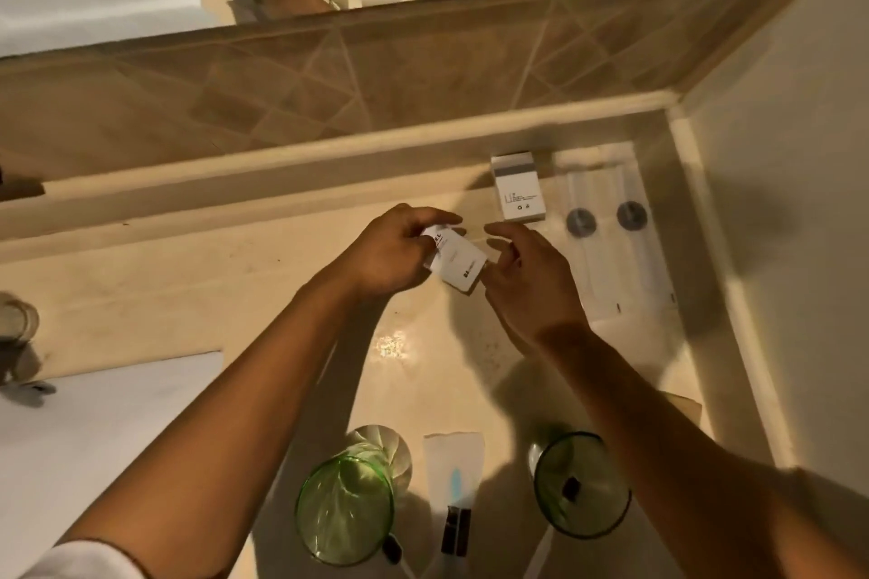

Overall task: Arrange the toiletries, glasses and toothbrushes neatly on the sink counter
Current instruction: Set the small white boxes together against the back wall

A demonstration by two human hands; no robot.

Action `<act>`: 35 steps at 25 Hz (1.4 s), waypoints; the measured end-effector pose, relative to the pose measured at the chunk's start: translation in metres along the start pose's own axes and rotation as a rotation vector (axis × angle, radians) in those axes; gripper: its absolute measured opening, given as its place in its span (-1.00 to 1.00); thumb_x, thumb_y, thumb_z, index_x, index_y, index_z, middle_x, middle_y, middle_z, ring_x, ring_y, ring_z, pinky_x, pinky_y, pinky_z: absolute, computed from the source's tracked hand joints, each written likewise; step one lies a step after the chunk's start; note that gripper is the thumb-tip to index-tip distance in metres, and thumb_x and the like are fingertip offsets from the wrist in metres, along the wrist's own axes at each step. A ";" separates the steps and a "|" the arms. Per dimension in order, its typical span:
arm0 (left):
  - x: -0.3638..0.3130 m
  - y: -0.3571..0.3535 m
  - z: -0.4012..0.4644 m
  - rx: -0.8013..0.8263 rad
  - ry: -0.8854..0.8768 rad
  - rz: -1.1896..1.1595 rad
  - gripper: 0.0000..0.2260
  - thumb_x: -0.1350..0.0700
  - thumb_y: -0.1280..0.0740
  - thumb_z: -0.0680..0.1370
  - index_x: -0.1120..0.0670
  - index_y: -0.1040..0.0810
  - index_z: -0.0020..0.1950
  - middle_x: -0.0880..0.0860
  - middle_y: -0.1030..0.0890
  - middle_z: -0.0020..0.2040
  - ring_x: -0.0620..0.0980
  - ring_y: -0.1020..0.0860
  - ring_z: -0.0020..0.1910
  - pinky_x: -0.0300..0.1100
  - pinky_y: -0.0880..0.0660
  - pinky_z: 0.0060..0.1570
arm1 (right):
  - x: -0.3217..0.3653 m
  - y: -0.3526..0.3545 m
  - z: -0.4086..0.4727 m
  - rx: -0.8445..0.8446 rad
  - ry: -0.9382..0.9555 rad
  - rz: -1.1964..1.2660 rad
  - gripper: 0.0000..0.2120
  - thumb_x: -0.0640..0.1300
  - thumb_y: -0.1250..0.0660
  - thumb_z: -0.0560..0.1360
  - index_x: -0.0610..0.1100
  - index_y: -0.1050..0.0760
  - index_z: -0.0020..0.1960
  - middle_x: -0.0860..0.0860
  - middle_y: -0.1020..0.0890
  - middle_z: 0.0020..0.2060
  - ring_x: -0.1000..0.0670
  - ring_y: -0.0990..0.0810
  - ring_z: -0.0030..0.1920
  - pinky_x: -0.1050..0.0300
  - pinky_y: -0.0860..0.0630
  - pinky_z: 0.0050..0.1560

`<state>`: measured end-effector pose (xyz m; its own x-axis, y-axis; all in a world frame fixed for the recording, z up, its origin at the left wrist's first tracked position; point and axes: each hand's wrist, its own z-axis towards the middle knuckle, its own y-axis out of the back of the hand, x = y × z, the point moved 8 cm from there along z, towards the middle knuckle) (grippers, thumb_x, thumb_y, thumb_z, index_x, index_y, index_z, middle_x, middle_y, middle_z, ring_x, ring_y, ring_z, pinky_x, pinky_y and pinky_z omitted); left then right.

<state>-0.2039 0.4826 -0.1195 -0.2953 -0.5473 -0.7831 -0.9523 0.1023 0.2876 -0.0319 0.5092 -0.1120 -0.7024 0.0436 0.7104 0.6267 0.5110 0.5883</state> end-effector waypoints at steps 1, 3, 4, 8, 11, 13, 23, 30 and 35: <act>0.000 0.002 0.004 -0.015 -0.019 0.026 -0.59 0.38 -0.18 0.58 0.09 -0.61 0.31 0.01 -0.66 0.15 0.05 -0.63 0.13 -0.03 -0.59 0.05 | -0.002 -0.003 0.002 0.015 0.004 -0.019 -0.55 -0.07 -0.43 0.53 0.01 -0.42 0.38 0.02 -0.60 0.24 0.06 -0.56 0.07 0.21 -0.52 0.10; 0.002 0.006 0.009 -0.076 -0.030 0.035 -0.60 0.36 -0.25 0.59 0.04 -0.54 0.36 0.03 -0.63 0.08 0.11 -0.63 0.07 -0.01 -0.59 0.05 | -0.005 -0.006 0.003 0.033 -0.005 -0.024 -0.59 -0.03 -0.42 0.53 -0.03 -0.44 0.34 0.01 -0.62 0.18 0.05 -0.57 0.03 0.15 -0.59 0.10; 0.003 0.008 0.011 -0.113 -0.030 0.017 -0.61 0.35 -0.28 0.59 0.04 -0.53 0.37 0.05 -0.61 0.05 0.14 -0.63 0.04 0.02 -0.60 0.06 | -0.006 -0.006 0.003 0.040 -0.017 -0.014 -0.60 -0.01 -0.42 0.53 -0.04 -0.44 0.32 0.03 -0.63 0.11 0.05 -0.57 0.00 0.14 -0.60 0.08; 0.000 0.012 0.013 -0.172 -0.065 -0.139 -0.62 0.44 -0.26 0.59 0.16 -0.55 0.36 0.11 -0.62 0.06 0.00 -0.60 0.00 -0.21 -0.58 -0.01 | -0.010 -0.009 0.005 0.056 -0.041 0.041 -0.58 0.02 -0.40 0.55 -0.03 -0.42 0.35 0.17 -0.61 0.00 0.10 -0.57 -0.01 0.18 -0.61 0.07; -0.008 0.015 0.009 -0.225 -0.097 -0.229 -0.67 0.45 -0.31 0.57 0.20 -0.62 0.27 0.16 -0.68 0.14 0.07 -0.63 0.08 -0.24 -0.59 0.00 | -0.010 -0.009 0.007 0.027 -0.028 0.232 -0.74 -0.04 -0.43 0.54 0.02 -0.47 0.18 0.13 -0.62 0.05 0.05 -0.65 0.06 0.22 -0.67 0.00; -0.011 0.020 0.008 -0.297 -0.131 -0.206 -0.73 0.42 -0.37 0.55 0.19 -0.68 0.19 0.18 -0.67 0.14 0.08 -0.67 0.07 -0.24 -0.60 0.02 | -0.004 -0.002 0.006 -0.068 0.084 0.202 -0.77 -0.07 -0.46 0.52 0.00 -0.47 0.11 0.13 -0.64 -0.02 0.05 -0.69 -0.02 0.33 -0.65 -0.09; -0.002 0.020 -0.007 -0.435 -0.154 0.131 -0.75 0.25 -0.32 0.57 0.06 -0.62 0.21 0.03 -0.46 0.06 -0.20 -0.49 -0.16 -0.45 -0.39 -0.11 | 0.015 -0.016 -0.007 -0.220 0.447 -0.269 -0.65 -0.14 -0.52 0.46 -0.16 -0.58 0.22 -0.09 -0.73 0.02 -0.07 -0.72 -0.08 -0.05 -0.70 -0.01; -0.003 0.002 -0.024 -0.420 -0.270 0.379 -0.89 0.04 -0.46 0.53 0.06 -0.65 -0.02 -0.01 -0.51 -0.08 -0.03 -0.51 -0.15 -0.09 -0.50 -0.14 | 0.016 0.001 -0.003 -0.246 0.561 -0.240 -0.70 -0.09 -0.30 0.60 -0.17 -0.58 0.27 -0.14 -0.66 0.14 -0.10 -0.67 0.11 -0.06 -0.66 0.12; 0.001 -0.010 -0.015 -0.366 -0.296 0.417 -0.72 0.04 -0.45 0.54 0.06 -0.66 0.23 -0.04 -0.58 0.10 -0.03 -0.55 0.11 -0.22 -0.47 0.05 | 0.008 -0.006 -0.009 -0.386 0.619 -0.390 -0.70 -0.12 -0.32 0.61 -0.20 -0.62 0.29 -0.14 -0.75 -0.03 -0.06 -0.72 -0.18 0.02 -0.69 -0.13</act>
<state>-0.1936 0.4681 -0.1152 -0.6953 -0.2644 -0.6683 -0.6793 -0.0619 0.7312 -0.0384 0.4991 -0.1063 -0.6514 -0.6138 0.4460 0.5278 0.0558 0.8475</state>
